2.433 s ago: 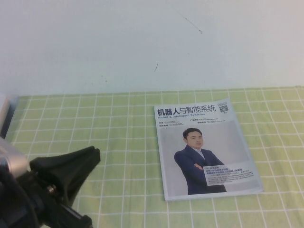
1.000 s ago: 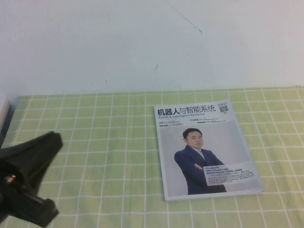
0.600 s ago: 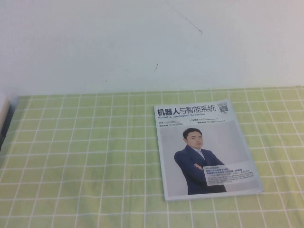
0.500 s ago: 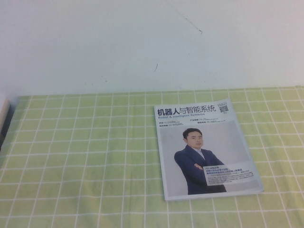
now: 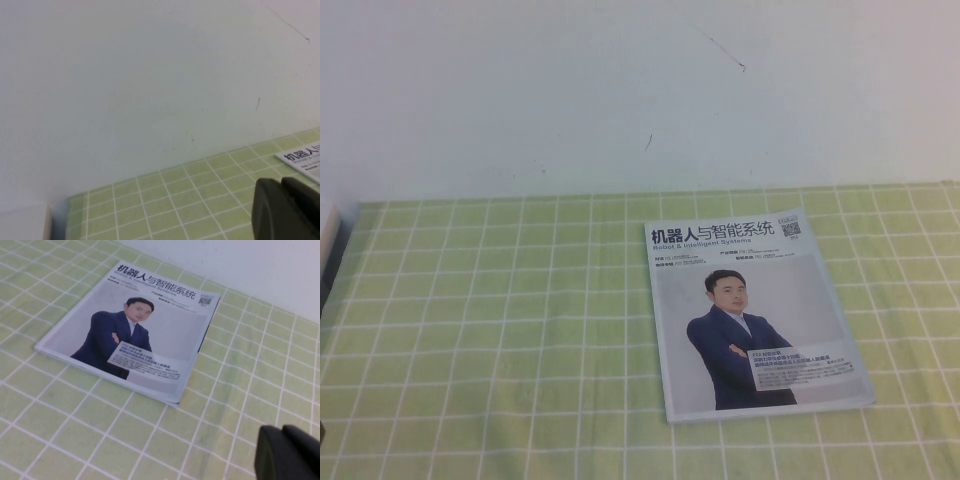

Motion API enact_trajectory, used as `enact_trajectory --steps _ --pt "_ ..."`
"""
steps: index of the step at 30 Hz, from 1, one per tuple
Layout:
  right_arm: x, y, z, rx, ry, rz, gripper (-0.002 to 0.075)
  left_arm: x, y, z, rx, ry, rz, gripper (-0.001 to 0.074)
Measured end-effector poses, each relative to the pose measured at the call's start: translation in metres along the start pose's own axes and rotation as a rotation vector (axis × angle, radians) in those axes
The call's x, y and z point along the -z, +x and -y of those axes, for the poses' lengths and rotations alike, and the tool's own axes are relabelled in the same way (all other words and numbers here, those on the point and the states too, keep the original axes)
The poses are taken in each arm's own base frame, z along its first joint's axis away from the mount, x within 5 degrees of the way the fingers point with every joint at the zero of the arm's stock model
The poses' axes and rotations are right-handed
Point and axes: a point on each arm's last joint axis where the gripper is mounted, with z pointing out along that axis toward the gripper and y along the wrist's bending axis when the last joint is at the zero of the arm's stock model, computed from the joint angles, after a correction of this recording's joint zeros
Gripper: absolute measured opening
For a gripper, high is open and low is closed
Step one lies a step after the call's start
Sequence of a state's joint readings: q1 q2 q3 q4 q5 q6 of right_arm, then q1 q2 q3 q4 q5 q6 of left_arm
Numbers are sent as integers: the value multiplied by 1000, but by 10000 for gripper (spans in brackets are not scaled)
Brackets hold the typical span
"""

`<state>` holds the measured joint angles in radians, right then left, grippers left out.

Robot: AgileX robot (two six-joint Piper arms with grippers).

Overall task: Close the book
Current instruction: 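Close the open booklet and leave it lying on the table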

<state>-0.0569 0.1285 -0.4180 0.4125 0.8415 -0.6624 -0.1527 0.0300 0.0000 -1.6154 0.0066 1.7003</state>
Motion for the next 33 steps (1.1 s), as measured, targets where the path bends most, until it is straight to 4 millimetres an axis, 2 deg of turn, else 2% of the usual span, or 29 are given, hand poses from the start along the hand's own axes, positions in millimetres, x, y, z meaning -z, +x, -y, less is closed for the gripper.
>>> enact_trajectory --steps 4,6,11,16,21,33 --pt "0 0 0 -1 -1 -1 -4 2 3 5 1 56 -30 -4" --pt "0 0 0 -1 -1 -1 -4 3 11 9 65 98 -126 -4" --pt "0 0 0 -2 -2 0 -4 11 37 10 286 48 -421 -4" --pt "0 0 0 -3 -3 1 -4 10 36 7 280 21 -389 -4" --pt "0 0 0 -3 -3 1 -4 9 34 5 45 49 -334 -4" --pt "0 0 0 -4 -4 1 -4 9 34 5 15 54 -334 -4"
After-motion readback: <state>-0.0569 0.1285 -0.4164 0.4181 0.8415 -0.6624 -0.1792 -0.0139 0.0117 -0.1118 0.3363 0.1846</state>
